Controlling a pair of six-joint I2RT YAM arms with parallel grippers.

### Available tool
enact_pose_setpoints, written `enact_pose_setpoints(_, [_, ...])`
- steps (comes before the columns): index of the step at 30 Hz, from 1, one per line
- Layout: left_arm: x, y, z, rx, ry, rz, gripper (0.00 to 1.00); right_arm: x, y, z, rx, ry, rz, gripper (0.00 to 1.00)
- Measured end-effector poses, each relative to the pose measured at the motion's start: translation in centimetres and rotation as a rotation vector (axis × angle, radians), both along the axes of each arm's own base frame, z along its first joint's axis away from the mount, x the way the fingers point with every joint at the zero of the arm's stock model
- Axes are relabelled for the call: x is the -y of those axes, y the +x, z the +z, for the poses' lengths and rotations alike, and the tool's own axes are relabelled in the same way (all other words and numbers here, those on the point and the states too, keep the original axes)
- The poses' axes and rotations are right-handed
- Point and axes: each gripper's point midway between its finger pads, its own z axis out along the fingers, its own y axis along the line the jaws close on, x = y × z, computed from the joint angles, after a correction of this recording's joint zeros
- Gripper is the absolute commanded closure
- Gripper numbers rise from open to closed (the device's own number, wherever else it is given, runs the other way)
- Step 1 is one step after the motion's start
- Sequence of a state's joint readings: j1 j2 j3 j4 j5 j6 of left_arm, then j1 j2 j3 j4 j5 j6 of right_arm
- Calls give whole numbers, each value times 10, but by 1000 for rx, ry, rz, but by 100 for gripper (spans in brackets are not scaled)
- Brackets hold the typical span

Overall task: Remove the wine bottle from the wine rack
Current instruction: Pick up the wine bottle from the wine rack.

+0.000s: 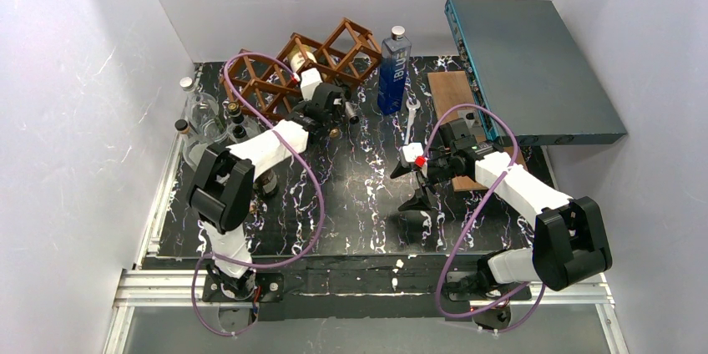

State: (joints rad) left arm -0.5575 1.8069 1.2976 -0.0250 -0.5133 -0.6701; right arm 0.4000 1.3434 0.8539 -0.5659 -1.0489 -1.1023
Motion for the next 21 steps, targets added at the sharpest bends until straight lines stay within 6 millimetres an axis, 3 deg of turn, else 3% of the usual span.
enact_pose_setpoints(17, [1,-18,0,-9,44,-36,100,0,0,-1,4,-3,0,0])
enact_pose_setpoints(21, [-2,-38,3,-34,38,-104,100,1,1,-1,8,-6,0,0])
